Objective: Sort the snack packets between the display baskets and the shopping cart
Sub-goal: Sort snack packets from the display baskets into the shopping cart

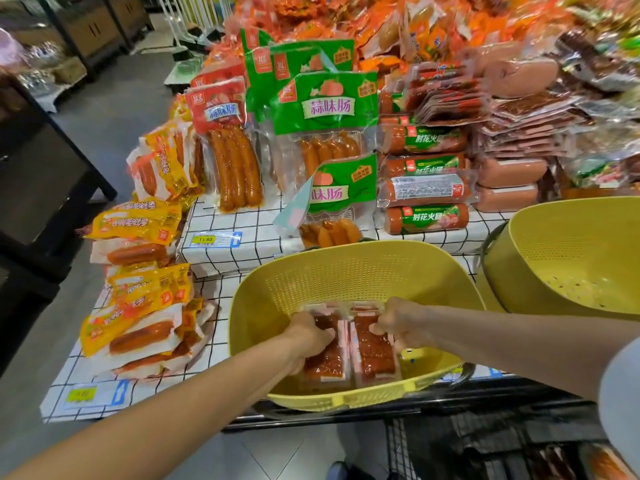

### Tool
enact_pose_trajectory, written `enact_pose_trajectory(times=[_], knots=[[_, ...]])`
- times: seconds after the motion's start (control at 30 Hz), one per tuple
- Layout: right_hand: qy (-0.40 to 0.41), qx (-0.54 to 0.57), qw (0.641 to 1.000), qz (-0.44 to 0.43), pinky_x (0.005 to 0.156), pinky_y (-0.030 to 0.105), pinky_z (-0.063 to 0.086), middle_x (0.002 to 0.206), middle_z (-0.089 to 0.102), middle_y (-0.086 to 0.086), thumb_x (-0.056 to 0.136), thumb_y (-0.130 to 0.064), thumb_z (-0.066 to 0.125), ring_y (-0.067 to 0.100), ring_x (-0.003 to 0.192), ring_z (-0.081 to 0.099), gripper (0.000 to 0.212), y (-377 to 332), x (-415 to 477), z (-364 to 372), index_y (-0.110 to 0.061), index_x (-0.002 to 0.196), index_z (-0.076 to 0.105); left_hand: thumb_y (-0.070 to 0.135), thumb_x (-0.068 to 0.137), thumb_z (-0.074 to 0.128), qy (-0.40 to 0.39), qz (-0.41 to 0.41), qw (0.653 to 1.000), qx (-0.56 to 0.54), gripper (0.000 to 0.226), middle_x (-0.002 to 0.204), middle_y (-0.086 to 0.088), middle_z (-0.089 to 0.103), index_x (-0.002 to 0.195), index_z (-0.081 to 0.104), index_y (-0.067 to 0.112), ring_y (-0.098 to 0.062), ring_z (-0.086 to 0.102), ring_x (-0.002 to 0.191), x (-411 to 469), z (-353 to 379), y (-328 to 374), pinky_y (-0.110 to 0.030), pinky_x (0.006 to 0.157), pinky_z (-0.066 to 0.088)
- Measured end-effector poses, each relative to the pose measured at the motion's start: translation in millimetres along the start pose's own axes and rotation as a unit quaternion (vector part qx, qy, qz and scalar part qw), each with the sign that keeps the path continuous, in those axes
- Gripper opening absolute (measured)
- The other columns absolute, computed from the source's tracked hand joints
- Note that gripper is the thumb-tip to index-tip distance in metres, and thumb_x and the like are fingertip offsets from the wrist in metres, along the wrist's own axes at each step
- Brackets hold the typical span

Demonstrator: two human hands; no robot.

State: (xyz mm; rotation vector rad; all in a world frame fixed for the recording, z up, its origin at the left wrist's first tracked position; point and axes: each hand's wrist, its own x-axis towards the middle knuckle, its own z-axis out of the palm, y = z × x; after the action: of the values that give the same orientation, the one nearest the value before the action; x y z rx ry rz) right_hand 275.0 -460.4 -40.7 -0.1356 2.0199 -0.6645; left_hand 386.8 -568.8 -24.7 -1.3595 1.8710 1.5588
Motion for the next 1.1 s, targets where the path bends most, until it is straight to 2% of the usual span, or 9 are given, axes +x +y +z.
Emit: enact_pose_trajectory(times=[0.13, 0.43, 0.53, 0.6, 0.7, 0.8, 0.87, 0.97, 1.1], knots=[[-0.026, 0.041, 0.998, 0.031, 0.103, 0.051, 0.042, 0.126, 0.056, 0.022, 0.092, 0.000, 0.055, 0.035, 0.121, 0.051, 0.033, 0.0, 5.4, 2.7, 0.004, 0.124, 0.044, 0.020, 0.099, 0.051, -0.014, -0.001, 0.999, 0.035, 0.035, 0.080, -0.004, 0.058, 0.129, 0.044, 0.006, -0.011, 0.056, 0.063, -3.1, -2.1, 5.0, -0.018, 0.043, 0.047], [-0.032, 0.019, 0.999, 0.023, 0.101, 0.052, 0.043, 0.138, 0.046, 0.021, 0.093, -0.003, 0.054, 0.037, 0.126, 0.046, 0.044, 4.6, 7.7, 4.0, 0.002, 0.133, 0.038, 0.021, 0.095, 0.059, -0.007, 0.006, 0.998, 0.056, 0.037, 0.103, -0.007, 0.065, 0.128, 0.048, 0.006, -0.006, 0.053, 0.064, -2.8, -8.2, 1.3, -0.014, 0.042, 0.043], [-0.020, -0.023, 0.999, 0.021, 0.063, 0.035, 0.049, 0.107, 0.051, 0.018, 0.092, -0.006, 0.056, 0.029, 0.090, 0.053, 0.031, 1.0, -3.9, 1.1, -0.002, 0.119, 0.042, 0.019, 0.095, 0.058, -0.001, 0.018, 0.998, 0.062, 0.041, 0.114, -0.010, 0.063, 0.131, 0.044, 0.004, -0.008, 0.053, 0.067, -7.4, -8.9, -2.0, -0.016, 0.046, 0.044], [0.000, -0.040, 0.999, -0.016, 0.057, 0.029, 0.041, 0.110, 0.047, 0.013, 0.091, -0.011, 0.058, 0.024, 0.086, 0.048, 0.035, -1.0, -15.2, -5.6, -0.004, 0.122, 0.042, 0.021, 0.095, 0.057, 0.036, 0.062, 0.993, 0.092, 0.053, 0.122, -0.011, 0.056, 0.138, 0.032, 0.003, -0.015, 0.059, 0.086, -11.6, -10.4, -5.9, -0.021, 0.063, 0.050], [0.078, -0.091, 0.977, -0.175, 0.093, 0.035, 0.046, 0.120, 0.051, 0.002, 0.091, -0.022, 0.062, 0.021, 0.110, 0.050, 0.039, 5.2, -38.6, -25.5, -0.014, 0.126, 0.048, 0.029, 0.096, 0.053, 0.147, 0.263, 0.921, 0.245, 0.065, 0.151, -0.008, 0.031, 0.148, 0.019, 0.007, -0.019, 0.034, 0.136, -29.0, -14.8, -8.2, -0.025, 0.106, 0.032], [0.142, -0.098, 0.917, -0.361, 0.091, 0.017, 0.046, 0.108, 0.056, -0.018, 0.093, -0.025, 0.056, 0.001, 0.104, 0.054, 0.028, 32.1, -84.5, -40.4, -0.024, 0.121, 0.056, 0.040, 0.096, 0.044, 0.150, 0.439, 0.847, 0.261, 0.057, 0.145, 0.012, 0.035, 0.146, 0.027, 0.021, 0.017, 0.027, 0.126, -54.0, -5.0, 0.6, -0.005, 0.103, 0.016], [0.216, -0.089, 0.877, -0.421, 0.089, 0.011, 0.042, 0.112, 0.057, -0.025, 0.095, -0.032, 0.052, -0.006, 0.108, 0.051, 0.027, 64.2, -117.6, -40.8, -0.030, 0.122, 0.056, 0.050, 0.092, 0.036, 0.112, 0.505, 0.817, 0.253, 0.052, 0.134, 0.023, 0.037, 0.141, 0.032, 0.033, 0.019, 0.035, 0.117, -67.7, 12.8, 4.8, -0.005, 0.102, 0.024], [0.300, -0.011, 0.866, -0.400, 0.089, 0.008, 0.040, 0.120, 0.055, -0.029, 0.095, -0.044, 0.045, -0.010, 0.113, 0.049, 0.028, 127.8, -156.4, -30.6, -0.036, 0.121, 0.055, 0.048, 0.099, 0.034, 0.032, 0.582, 0.773, 0.250, 0.037, 0.128, 0.024, 0.047, 0.135, 0.036, 0.041, 0.002, 0.051, 0.111, -86.8, 52.5, 7.6, -0.011, 0.098, 0.035], [0.390, 0.097, 0.875, -0.271, 0.098, 0.011, 0.037, 0.124, 0.054, -0.031, 0.093, -0.047, 0.046, -0.009, 0.120, 0.047, 0.034, 227.5, -180.9, -5.8, -0.035, 0.123, 0.057, 0.048, 0.099, 0.034, -0.103, 0.618, 0.727, 0.281, 0.032, 0.135, 0.027, 0.044, 0.131, 0.036, 0.047, 0.017, 0.038, 0.123, -96.2, 121.6, 0.5, -0.001, 0.098, 0.027]])
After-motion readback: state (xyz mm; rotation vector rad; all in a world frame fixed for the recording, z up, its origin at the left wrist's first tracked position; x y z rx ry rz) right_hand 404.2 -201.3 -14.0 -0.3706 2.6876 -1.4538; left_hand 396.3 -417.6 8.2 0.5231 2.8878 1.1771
